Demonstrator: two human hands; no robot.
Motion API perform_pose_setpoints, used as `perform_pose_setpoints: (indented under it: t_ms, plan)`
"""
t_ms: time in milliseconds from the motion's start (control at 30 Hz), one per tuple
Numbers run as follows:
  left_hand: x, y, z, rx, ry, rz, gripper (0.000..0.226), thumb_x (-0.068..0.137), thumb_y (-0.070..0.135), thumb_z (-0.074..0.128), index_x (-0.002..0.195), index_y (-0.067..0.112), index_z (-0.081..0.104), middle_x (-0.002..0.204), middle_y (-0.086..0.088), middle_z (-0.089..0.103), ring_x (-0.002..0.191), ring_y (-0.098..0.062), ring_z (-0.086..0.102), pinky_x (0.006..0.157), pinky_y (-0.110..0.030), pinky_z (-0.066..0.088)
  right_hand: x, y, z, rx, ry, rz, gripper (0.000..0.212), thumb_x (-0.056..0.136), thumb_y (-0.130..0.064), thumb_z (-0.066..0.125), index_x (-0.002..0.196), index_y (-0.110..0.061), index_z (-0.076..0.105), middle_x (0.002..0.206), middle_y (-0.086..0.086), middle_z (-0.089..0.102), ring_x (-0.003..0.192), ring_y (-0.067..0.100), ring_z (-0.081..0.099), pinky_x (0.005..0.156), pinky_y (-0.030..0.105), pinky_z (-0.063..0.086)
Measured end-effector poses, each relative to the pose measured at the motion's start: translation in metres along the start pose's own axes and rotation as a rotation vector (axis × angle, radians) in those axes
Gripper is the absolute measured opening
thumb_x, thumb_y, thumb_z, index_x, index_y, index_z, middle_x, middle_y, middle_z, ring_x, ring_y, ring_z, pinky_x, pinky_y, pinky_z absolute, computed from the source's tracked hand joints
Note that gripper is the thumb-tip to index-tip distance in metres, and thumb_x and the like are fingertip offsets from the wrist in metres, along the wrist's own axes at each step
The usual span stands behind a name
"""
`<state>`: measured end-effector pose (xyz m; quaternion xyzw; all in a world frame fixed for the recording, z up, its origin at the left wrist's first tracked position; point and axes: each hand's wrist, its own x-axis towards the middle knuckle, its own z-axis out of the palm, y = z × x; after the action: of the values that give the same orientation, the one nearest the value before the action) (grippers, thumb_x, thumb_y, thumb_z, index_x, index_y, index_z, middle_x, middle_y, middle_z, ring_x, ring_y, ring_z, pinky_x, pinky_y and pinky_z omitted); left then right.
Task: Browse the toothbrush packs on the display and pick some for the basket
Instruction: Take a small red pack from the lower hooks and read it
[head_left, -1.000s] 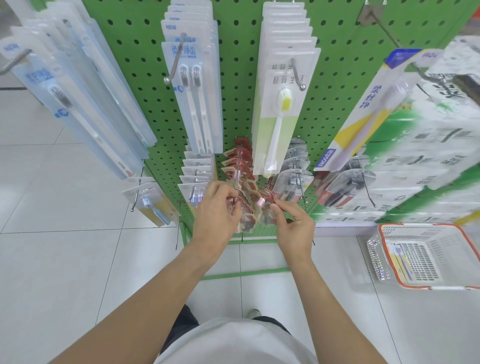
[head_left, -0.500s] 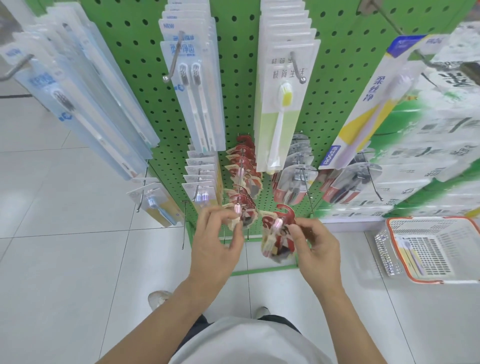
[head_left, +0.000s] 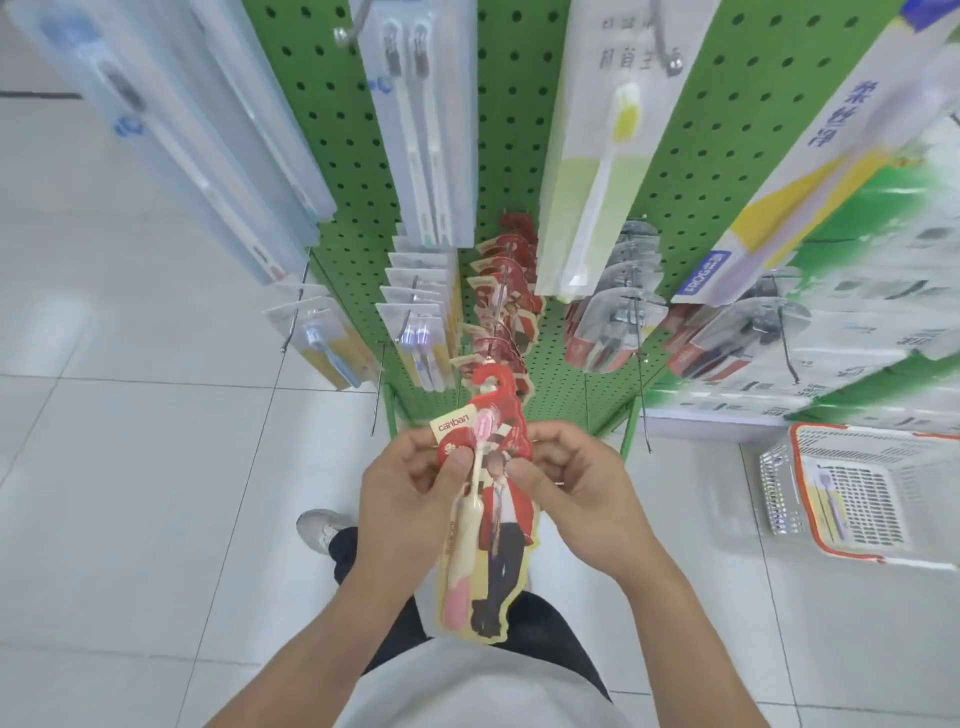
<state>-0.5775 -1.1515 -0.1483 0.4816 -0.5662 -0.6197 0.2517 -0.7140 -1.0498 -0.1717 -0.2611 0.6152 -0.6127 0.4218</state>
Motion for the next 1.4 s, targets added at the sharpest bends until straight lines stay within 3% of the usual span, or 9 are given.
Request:
perform_pose_setpoints:
  t_ms: [233,333,433,600,900,1000,1200,1300,1400]
  plan:
    - [-0.022,-0.012,-0.023,0.033,-0.195,-0.169,0.013,0.095,0.009,0.066,0.107,0.012,0.068,0.090,0.000,0.079,0.084,-0.015,0.076,0.072,-0.015,0.053,-0.013,0.001,0.009,-0.097,0.055,0.093,0.017,0.088,-0.003,0.075,0.097,-0.017,0.069,0.078,-0.004,0.076,0.069,0.009,0.067,0.066,0.021,0.052]
    - [-0.030,-0.018,-0.038,0.079,-0.297,-0.221,0.014,0.100,0.013,0.061,0.109,0.016,0.070,0.092,0.000,0.079,0.087,-0.018,0.076,0.080,-0.030,0.055,-0.020,-0.001,0.015,-0.095,0.093,0.140,0.014,0.085,-0.012,0.078,0.096,-0.015,0.069,0.077,-0.002,0.076,0.066,0.012,0.067,0.063,0.022,0.051]
    - [-0.033,-0.020,-0.046,-0.019,-0.263,-0.275,0.014,0.099,0.011,0.062,0.107,0.015,0.073,0.093,-0.005,0.079,0.088,-0.026,0.076,0.087,-0.046,0.058,-0.029,-0.002,0.028,-0.090,0.142,0.134,0.016,0.088,-0.012,0.076,0.103,-0.014,0.070,0.087,0.006,0.078,0.076,0.027,0.072,0.070,0.037,0.056]
    - [-0.033,-0.015,-0.062,-0.147,-0.251,-0.263,0.015,0.097,0.007,0.063,0.107,0.009,0.074,0.091,-0.009,0.079,0.085,-0.028,0.077,0.076,-0.030,0.060,-0.046,-0.010,0.051,-0.110,0.147,0.157,0.027,0.082,-0.027,0.075,0.108,-0.018,0.072,0.084,0.021,0.074,0.062,0.028,0.060,0.057,0.035,0.052]
    - [-0.038,-0.020,-0.101,-0.080,-0.586,-0.245,0.020,0.103,0.018,0.056,0.109,0.014,0.075,0.097,-0.004,0.079,0.091,-0.022,0.076,0.086,-0.032,0.057,-0.061,-0.019,0.077,-0.077,0.353,0.154,0.018,0.091,-0.001,0.070,0.109,-0.005,0.072,0.073,0.027,0.067,0.050,0.018,0.057,0.049,0.027,0.047]
    - [-0.038,-0.021,-0.108,-0.073,-0.607,-0.266,0.021,0.103,0.016,0.055,0.105,0.017,0.076,0.096,-0.003,0.079,0.091,-0.022,0.076,0.090,-0.035,0.057,-0.067,-0.022,0.091,-0.057,0.405,0.116,0.018,0.092,0.000,0.068,0.109,-0.006,0.072,0.072,0.009,0.074,0.055,0.016,0.064,0.050,0.024,0.050]
    - [-0.038,-0.020,-0.111,-0.137,-0.543,-0.287,0.019,0.102,0.014,0.057,0.105,0.014,0.075,0.092,-0.006,0.079,0.086,-0.024,0.077,0.078,-0.029,0.060,-0.079,-0.023,0.103,-0.077,0.395,0.136,0.022,0.091,-0.007,0.071,0.112,-0.010,0.069,0.088,0.010,0.078,0.070,0.029,0.074,0.060,0.038,0.058]
    - [-0.037,-0.021,-0.109,-0.111,-0.512,-0.289,0.019,0.102,0.014,0.056,0.104,0.015,0.075,0.091,-0.005,0.079,0.086,-0.023,0.077,0.081,-0.033,0.060,-0.084,-0.020,0.099,-0.144,0.318,0.183,0.033,0.088,-0.004,0.075,0.118,-0.009,0.064,0.094,0.012,0.078,0.075,0.037,0.075,0.059,0.042,0.059]
    - [-0.032,-0.024,-0.112,-0.011,-0.620,-0.273,0.023,0.105,0.020,0.051,0.107,0.019,0.075,0.095,-0.004,0.079,0.089,-0.024,0.076,0.086,-0.037,0.060,-0.084,-0.014,0.096,-0.132,0.408,0.170,0.031,0.087,-0.002,0.076,0.116,-0.008,0.066,0.092,0.012,0.078,0.073,0.034,0.076,0.056,0.039,0.059]
